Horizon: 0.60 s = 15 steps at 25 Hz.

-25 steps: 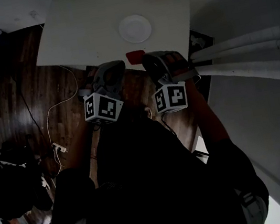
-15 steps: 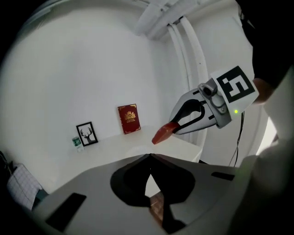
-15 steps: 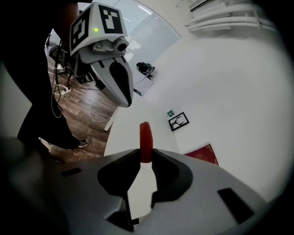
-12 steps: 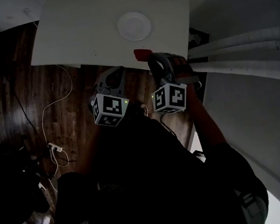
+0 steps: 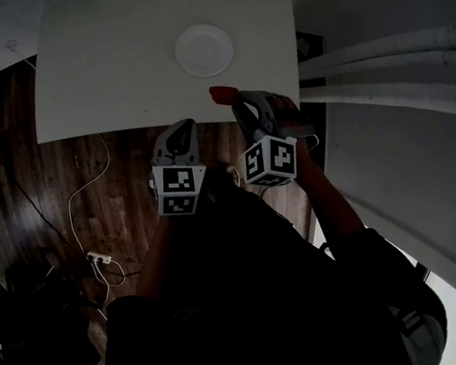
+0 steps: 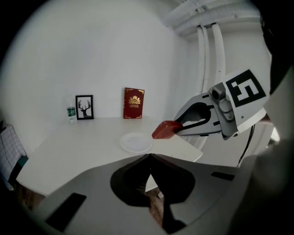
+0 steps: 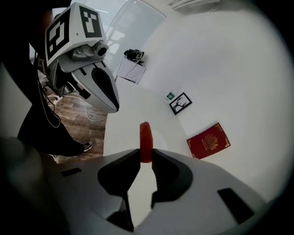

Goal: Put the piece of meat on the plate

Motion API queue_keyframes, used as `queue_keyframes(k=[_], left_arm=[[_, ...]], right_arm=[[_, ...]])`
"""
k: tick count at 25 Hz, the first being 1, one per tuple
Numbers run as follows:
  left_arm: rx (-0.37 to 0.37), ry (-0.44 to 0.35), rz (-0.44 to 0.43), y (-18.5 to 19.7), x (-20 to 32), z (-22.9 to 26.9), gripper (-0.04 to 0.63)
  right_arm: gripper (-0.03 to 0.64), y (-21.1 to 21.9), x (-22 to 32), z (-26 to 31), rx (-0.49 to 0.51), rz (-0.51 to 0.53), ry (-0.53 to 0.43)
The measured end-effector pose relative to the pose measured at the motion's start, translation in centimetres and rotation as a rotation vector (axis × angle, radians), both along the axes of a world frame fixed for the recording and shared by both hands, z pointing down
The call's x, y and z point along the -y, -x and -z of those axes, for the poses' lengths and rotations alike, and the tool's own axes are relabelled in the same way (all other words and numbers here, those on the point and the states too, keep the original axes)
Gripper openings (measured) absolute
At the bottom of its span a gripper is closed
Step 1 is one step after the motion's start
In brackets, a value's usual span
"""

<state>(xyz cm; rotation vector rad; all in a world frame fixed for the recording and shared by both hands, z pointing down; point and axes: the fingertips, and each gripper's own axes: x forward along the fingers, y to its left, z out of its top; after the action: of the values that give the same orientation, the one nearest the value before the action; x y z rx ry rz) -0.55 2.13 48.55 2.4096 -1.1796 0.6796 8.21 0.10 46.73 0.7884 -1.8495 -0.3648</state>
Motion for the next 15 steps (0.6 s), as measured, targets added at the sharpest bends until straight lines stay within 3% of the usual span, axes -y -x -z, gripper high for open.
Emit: queue_keyframes(k=[8, 15], left_arm=[[-0.047, 0.093, -0.153, -0.8, 2.0, -1.1, 0.002], [-0.054, 0.092, -0.313, -1.1, 3.6, -1.0, 0.002]], right_arm=[[0.092, 0.6, 2.3, 0.0, -0.018, -0.096, 0.027], [0.092, 0.4, 3.3, -0.4, -0.076, -0.193, 0.046]])
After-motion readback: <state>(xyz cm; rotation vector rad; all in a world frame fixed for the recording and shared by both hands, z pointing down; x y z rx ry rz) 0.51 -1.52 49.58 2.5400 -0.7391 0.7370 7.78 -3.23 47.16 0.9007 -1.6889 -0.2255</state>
